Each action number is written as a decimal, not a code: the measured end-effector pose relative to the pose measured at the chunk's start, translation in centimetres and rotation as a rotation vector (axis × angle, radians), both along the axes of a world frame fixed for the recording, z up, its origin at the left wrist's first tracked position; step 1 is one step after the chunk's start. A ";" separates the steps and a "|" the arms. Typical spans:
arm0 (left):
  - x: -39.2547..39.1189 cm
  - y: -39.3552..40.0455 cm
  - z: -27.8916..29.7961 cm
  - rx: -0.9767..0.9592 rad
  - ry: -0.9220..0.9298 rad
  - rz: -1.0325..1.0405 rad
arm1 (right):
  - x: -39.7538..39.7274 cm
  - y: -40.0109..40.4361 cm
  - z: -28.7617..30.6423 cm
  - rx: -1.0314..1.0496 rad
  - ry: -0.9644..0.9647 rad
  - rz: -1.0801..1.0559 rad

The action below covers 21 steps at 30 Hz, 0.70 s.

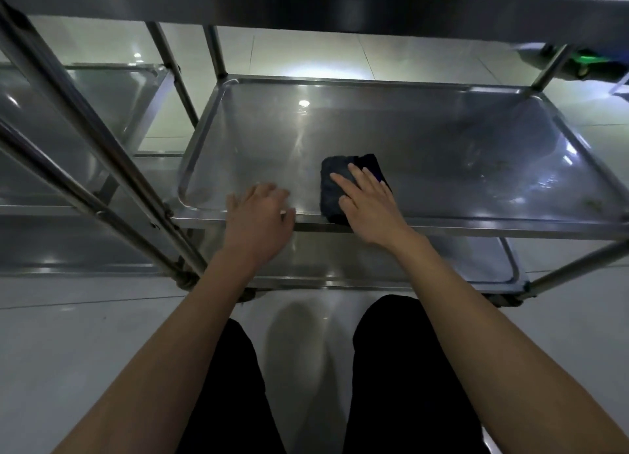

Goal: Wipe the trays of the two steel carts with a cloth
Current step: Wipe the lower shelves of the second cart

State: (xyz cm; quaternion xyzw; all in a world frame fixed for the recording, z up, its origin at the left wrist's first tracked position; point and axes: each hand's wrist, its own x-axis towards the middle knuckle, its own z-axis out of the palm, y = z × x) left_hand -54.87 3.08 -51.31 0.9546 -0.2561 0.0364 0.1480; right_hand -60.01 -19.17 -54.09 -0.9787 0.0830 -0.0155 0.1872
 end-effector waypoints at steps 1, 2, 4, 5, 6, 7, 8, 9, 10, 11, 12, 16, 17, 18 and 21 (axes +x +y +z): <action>-0.6 -1.5 0.1 -0.012 0.002 -0.033 | -0.7 -1.1 -0.1 -0.003 -0.002 -0.022; -1.1 -3.0 0.2 -0.021 0.003 -0.061 | -1.3 -2.2 -0.1 -0.007 -0.002 -0.044; -2.4 -6.1 0.4 -0.021 -0.005 -0.115 | -2.6 -4.5 0.0 -0.014 0.005 -0.081; -2.9 -7.6 0.5 -0.022 -0.007 -0.143 | -3.2 -5.6 0.0 -0.015 0.007 -0.095; -3.5 -9.0 0.6 -0.026 -0.003 -0.169 | -3.9 -6.7 0.0 -0.014 0.008 -0.108; -4.1 -10.4 0.6 -0.031 0.001 -0.190 | -4.5 -7.8 0.0 -0.014 0.010 -0.121; -4.6 -11.8 0.6 -0.029 0.000 -0.212 | -5.1 -8.9 -0.1 -0.014 0.011 -0.133; -5.1 -13.1 0.6 -0.022 -0.007 -0.237 | -5.7 -9.9 -0.1 -0.016 0.013 -0.146; -5.6 -14.3 0.5 -0.013 -0.016 -0.261 | -6.2 -11.0 -0.1 -0.018 0.014 -0.161; -6.0 -15.5 0.5 -0.007 -0.024 -0.283 | -6.7 -12.0 -0.1 -0.020 0.013 -0.177; -6.5 -16.7 0.4 -0.002 -0.025 -0.302 | -7.2 -13.0 -0.1 -0.020 0.012 -0.193; -7.9 -20.8 0.2 0.039 -0.023 -0.355 | -9.4 -17.3 0.1 -0.021 0.002 -0.237; -8.2 -21.9 0.2 0.051 -0.029 -0.364 | -10.1 -18.6 0.2 -0.022 0.001 -0.250; -8.4 -23.1 0.2 0.057 -0.031 -0.373 | -10.7 -19.9 0.2 -0.023 0.000 -0.269; -9.4 -27.2 0.9 0.035 -0.026 -0.408 | -12.6 -24.0 0.5 -0.035 0.012 -0.344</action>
